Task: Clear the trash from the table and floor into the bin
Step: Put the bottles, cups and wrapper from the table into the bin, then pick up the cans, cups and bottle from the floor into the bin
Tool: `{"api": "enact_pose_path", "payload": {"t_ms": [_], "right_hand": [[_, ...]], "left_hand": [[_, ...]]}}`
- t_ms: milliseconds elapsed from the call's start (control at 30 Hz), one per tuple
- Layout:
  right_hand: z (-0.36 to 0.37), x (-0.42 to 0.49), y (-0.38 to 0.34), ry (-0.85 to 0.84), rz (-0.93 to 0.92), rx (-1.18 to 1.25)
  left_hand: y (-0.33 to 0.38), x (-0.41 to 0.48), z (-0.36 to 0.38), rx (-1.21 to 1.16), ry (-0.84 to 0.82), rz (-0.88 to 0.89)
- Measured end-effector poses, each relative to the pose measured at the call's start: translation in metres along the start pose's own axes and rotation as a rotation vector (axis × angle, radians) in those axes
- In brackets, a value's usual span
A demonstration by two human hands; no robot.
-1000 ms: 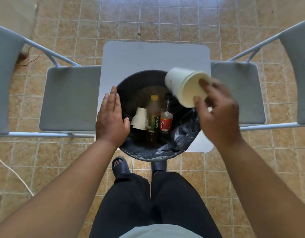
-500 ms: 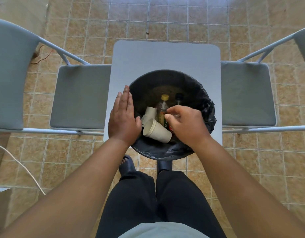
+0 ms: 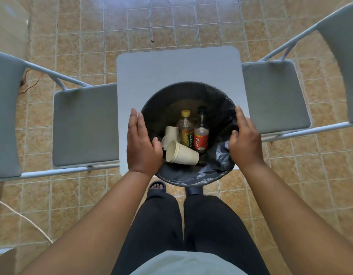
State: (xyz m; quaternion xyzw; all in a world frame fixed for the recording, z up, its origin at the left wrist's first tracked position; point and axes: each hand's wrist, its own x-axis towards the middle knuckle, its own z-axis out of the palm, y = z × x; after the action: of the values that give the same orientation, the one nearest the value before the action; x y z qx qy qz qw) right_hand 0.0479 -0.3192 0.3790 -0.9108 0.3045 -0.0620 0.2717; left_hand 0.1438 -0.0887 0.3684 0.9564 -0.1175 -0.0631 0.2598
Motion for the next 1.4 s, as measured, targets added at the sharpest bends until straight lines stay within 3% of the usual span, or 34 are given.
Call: {"api": "enact_pose_path", "payload": {"t_ms": [167,467,667,1067,1400], "right_hand": [[0.011,-0.011,-0.009,0.146,0.133,0.023],[0.024,-0.091,-0.003,0.420,0.311,0.091],[0.013,-0.181,0.016,0.579,0.430,0.152],[0.043,-0.395,0.112,0.651,0.776,0.179],[0.220,-0.467,0.201,0.583,1.095,0.158]], "left_hand": [[-0.003,0.002,-0.004,-0.125,-0.004,-0.038],[-0.002,0.012,-0.009,-0.119,-0.094,0.220],[0.015,-0.043,-0.001,-0.128,-0.150,0.432],[-0.004,-0.217,0.078,-0.160,-0.416,0.655],[-0.110,-0.251,0.245,-0.020,-0.742,0.756]]}}
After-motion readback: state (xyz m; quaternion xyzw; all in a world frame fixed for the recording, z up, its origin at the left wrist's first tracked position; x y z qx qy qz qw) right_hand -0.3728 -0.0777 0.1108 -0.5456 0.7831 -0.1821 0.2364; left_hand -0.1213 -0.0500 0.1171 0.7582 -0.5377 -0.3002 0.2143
